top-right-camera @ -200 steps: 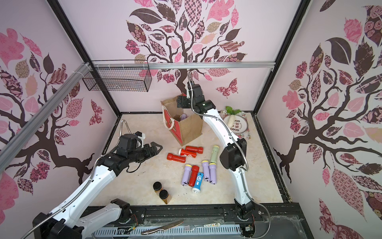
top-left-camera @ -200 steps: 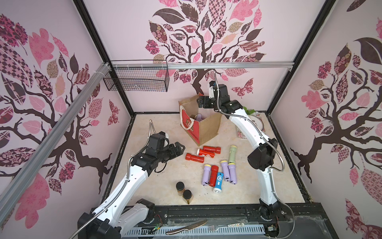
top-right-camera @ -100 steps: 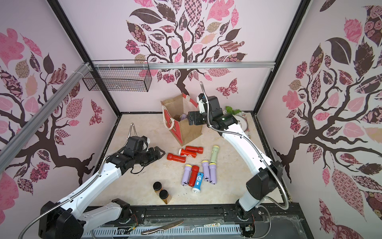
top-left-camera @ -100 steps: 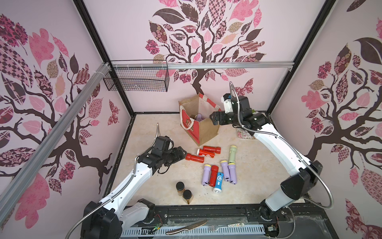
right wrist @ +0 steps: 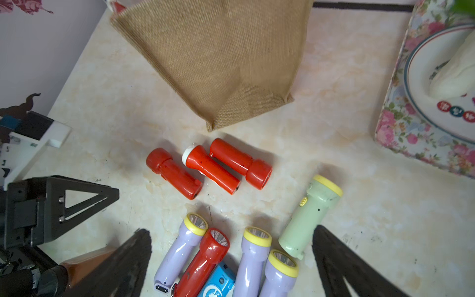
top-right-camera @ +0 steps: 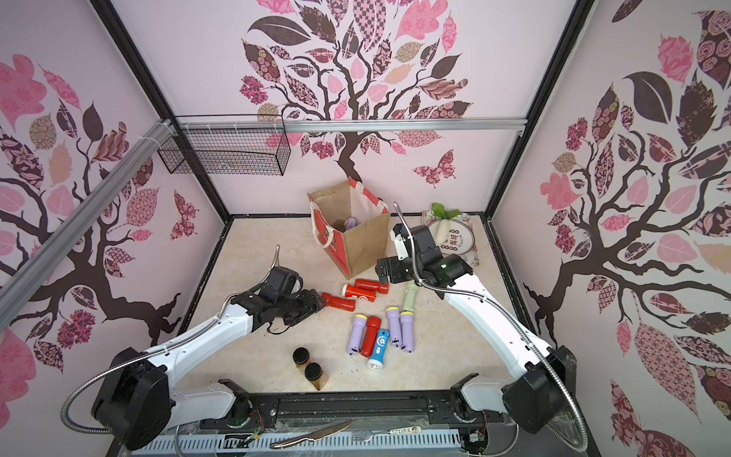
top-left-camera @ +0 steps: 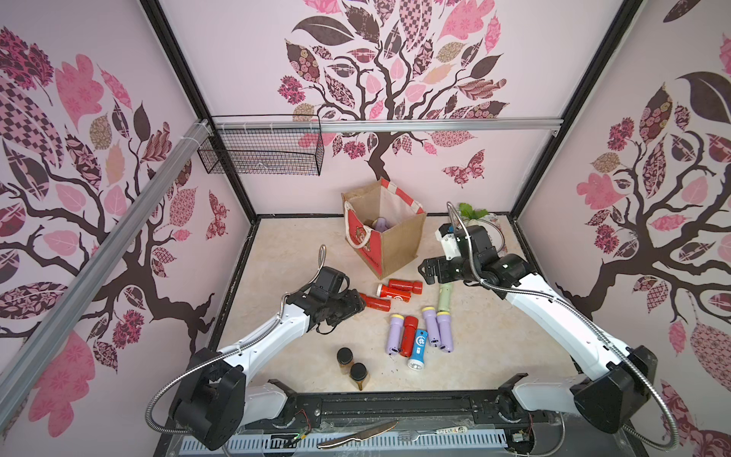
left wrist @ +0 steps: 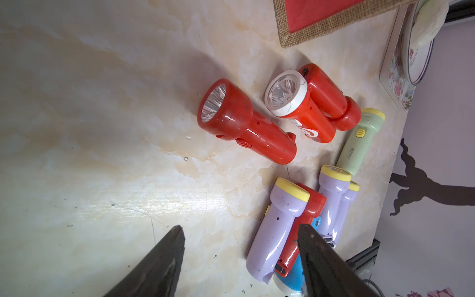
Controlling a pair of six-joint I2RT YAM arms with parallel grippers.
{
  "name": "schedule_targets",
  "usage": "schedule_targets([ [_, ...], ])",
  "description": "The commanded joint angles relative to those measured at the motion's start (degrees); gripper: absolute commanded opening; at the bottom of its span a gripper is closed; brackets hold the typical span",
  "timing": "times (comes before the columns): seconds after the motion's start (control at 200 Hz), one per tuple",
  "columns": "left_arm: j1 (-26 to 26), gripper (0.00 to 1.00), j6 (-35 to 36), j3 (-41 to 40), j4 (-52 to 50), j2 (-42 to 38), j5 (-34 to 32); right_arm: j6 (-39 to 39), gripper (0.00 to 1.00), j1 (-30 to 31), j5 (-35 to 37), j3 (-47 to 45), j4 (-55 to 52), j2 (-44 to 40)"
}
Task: Put the flashlights into the tote bags
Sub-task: Place the flashlight in the canvas bag, then pick up the flashlight from the center of the board.
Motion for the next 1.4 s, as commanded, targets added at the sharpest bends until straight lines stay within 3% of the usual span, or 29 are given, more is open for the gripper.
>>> schedule_targets([
  [0.0,-0.23,0.72,-2.14,-1.42,4.16,2.18,-0.30,1.62,1.00,0.12,-0.78,-2.94,1.43,-4.62],
  [0.495,-0.26,0.73,-4.07,5.16,8.01,15.72,0.38,2.79,1.00,-0.31,-0.70,-9.08,2.26,-7.27],
  [0.755,-0.85,0.71,-4.70,7.78,8.77,18.57,0.08,2.53,1.00,-1.21,-0.78,-9.90,2.48,-7.72],
  [1.395,-1.29,0.55,-3.50,13.10,4.68,25.95,-5.91,2.14,1.00,-3.04,-0.58,-9.30,2.70,-7.44],
])
